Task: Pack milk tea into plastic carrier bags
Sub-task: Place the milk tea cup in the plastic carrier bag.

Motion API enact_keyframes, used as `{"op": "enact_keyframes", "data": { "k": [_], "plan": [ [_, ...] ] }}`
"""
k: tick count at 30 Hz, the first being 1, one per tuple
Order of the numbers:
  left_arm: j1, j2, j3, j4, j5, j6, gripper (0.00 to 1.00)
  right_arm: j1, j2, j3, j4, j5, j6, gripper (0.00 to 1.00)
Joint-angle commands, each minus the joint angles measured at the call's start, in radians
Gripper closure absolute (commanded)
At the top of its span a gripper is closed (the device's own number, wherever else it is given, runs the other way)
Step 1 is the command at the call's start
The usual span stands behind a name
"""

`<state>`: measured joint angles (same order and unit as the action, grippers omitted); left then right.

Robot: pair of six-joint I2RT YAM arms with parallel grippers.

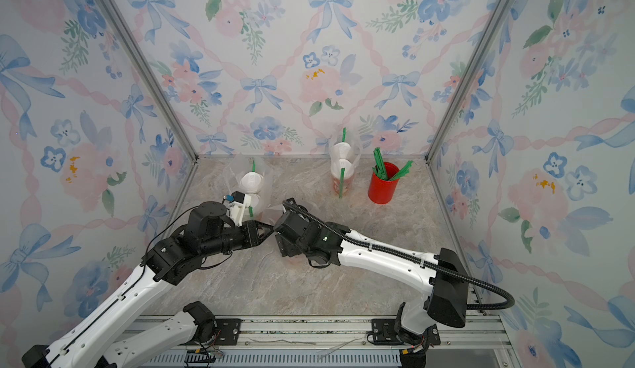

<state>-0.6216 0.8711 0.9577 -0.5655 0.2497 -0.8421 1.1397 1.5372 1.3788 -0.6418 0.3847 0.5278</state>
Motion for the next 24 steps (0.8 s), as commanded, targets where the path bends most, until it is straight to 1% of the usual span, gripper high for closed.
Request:
{"op": "enact_keyframes", "data": {
  "k": [1, 5, 9, 12, 16, 19, 24],
  "plan": [
    [0.004, 0.017, 0.013, -0.002, -0.018, 0.038, 0.64, -0.007, -0.029, 0.082, -0.068, -0.01, -0.005, 0.1],
    [0.024, 0.057, 0.04, -0.037, -0.035, 0.101, 0.55, -0.05, -0.065, 0.132, -0.101, -0.047, -0.009, 0.11],
    [0.064, 0.104, 0.089, -0.077, -0.05, 0.188, 0.5, -0.138, -0.112, 0.166, -0.128, -0.101, -0.017, 0.12],
    [0.098, 0.144, 0.124, -0.108, -0.071, 0.248, 0.47, -0.226, -0.139, 0.183, -0.149, -0.145, -0.033, 0.13],
    [0.135, 0.197, 0.157, -0.114, -0.068, 0.297, 0.44, -0.371, -0.154, 0.187, -0.178, -0.22, -0.058, 0.13],
    [0.141, 0.244, 0.193, -0.114, -0.072, 0.329, 0.42, -0.488, -0.149, 0.182, -0.191, -0.291, -0.074, 0.14],
    [0.141, 0.326, 0.252, -0.114, -0.088, 0.368, 0.41, -0.635, -0.129, 0.165, -0.205, -0.355, -0.112, 0.17]
  ]
}}
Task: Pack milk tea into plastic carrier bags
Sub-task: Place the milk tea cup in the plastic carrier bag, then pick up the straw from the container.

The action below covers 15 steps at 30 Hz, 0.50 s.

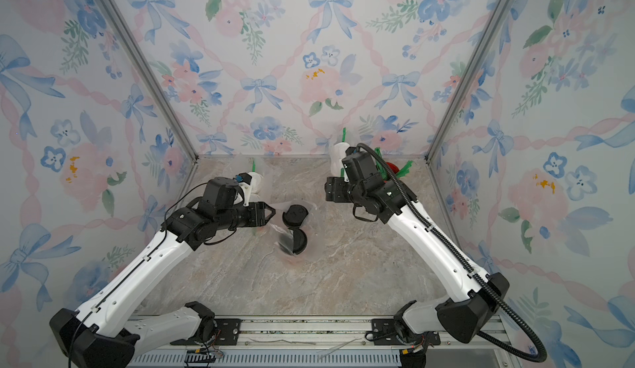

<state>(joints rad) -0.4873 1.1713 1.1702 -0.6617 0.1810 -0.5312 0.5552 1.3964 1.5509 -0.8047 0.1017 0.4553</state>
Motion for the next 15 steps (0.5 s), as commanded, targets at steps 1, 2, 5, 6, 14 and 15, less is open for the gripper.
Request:
{"op": "enact_keyframes", "data": {
  "k": [1, 2, 5, 6, 14, 15],
  "plan": [
    [0.007, 0.042, 0.055, -0.018, -0.028, 0.064, 0.41, -0.075, 0.012, -0.014, -0.038, -0.082, -0.044, 0.17],
    [0.007, 0.055, 0.068, -0.018, -0.037, 0.069, 0.41, -0.096, 0.012, -0.02, -0.033, -0.094, -0.047, 0.18],
    [0.007, 0.085, 0.097, -0.018, -0.057, 0.082, 0.41, -0.157, 0.007, -0.028, -0.038, -0.1, -0.064, 0.19],
    [0.005, 0.094, 0.104, -0.017, -0.069, 0.083, 0.41, -0.175, 0.003, -0.028, -0.043, -0.094, -0.072, 0.19],
    [0.006, 0.136, 0.159, -0.015, -0.099, 0.092, 0.59, -0.323, 0.005, -0.002, -0.055, -0.091, -0.137, 0.24],
    [0.007, 0.142, 0.166, -0.015, -0.093, 0.093, 0.65, -0.342, 0.012, 0.005, -0.055, -0.092, -0.149, 0.26]
  ]
}}
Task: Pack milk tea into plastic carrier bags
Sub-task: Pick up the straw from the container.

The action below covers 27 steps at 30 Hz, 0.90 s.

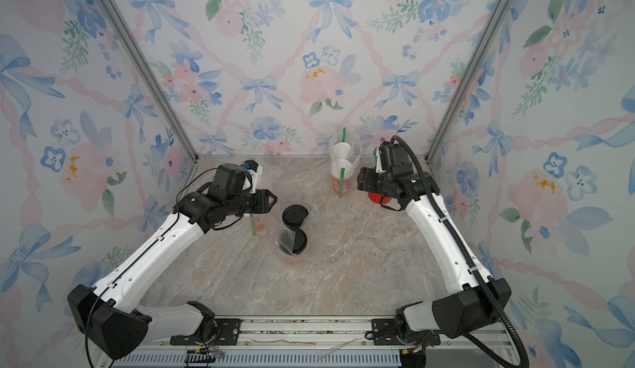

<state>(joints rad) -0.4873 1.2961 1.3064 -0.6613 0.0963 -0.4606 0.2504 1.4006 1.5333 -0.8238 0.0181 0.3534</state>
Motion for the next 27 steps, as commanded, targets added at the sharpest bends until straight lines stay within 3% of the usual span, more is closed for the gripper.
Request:
{"op": "enact_keyframes", "data": {
  "k": [1, 4, 9, 19, 23, 27],
  "plan": [
    [0.007, 0.023, 0.035, -0.015, -0.003, 0.021, 0.7, -0.057, 0.017, 0.03, -0.029, -0.01, -0.057, 0.27],
    [0.008, 0.037, 0.046, -0.013, -0.002, 0.017, 0.84, -0.113, 0.064, 0.065, -0.014, -0.03, -0.09, 0.36],
    [0.007, 0.049, 0.062, -0.009, -0.003, -0.009, 1.0, -0.158, 0.168, 0.126, 0.017, -0.05, -0.128, 0.55],
    [0.006, 0.04, 0.038, 0.031, 0.007, -0.071, 1.0, -0.156, 0.297, 0.215, 0.023, 0.013, -0.176, 0.64],
    [0.007, 0.042, 0.034, 0.033, 0.01, -0.073, 1.0, -0.163, 0.269, 0.173, 0.026, 0.08, -0.153, 0.65],
    [0.007, 0.04, 0.031, 0.034, 0.009, -0.072, 1.0, -0.196, 0.204, 0.084, 0.075, 0.049, -0.12, 0.65]
  ]
}}
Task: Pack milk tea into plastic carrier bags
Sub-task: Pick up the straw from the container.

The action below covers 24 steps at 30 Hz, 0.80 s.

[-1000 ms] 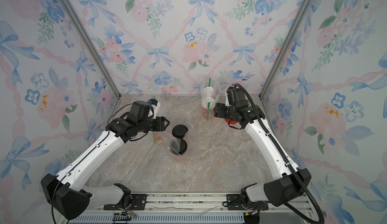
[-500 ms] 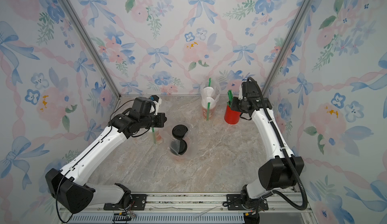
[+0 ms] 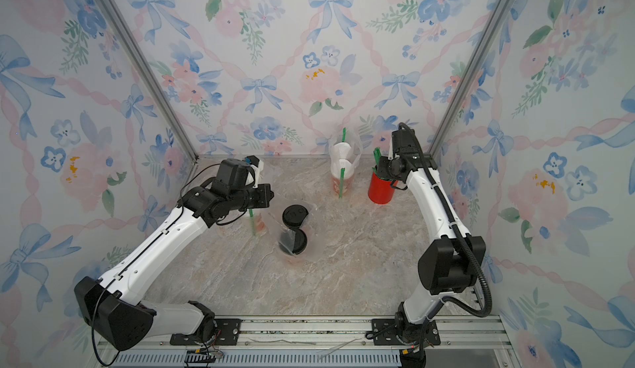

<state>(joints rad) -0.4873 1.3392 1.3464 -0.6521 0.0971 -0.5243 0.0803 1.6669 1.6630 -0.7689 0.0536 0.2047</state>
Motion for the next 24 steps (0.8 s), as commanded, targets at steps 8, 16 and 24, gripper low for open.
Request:
{"op": "enact_keyframes", "data": {
  "k": [8, 16, 24],
  "plan": [
    [0.006, 0.001, -0.006, 0.025, 0.015, -0.003, 1.0, -0.135, -0.12, -0.162, 0.108, -0.051, 0.088, 0.65],
    [0.007, -0.002, -0.006, 0.025, 0.017, -0.003, 1.0, -0.175, -0.039, -0.125, 0.151, -0.123, 0.118, 0.66],
    [0.009, -0.011, -0.013, 0.024, 0.012, -0.002, 1.0, -0.17, 0.033, -0.088, 0.184, -0.183, 0.136, 0.74]
  ]
}}
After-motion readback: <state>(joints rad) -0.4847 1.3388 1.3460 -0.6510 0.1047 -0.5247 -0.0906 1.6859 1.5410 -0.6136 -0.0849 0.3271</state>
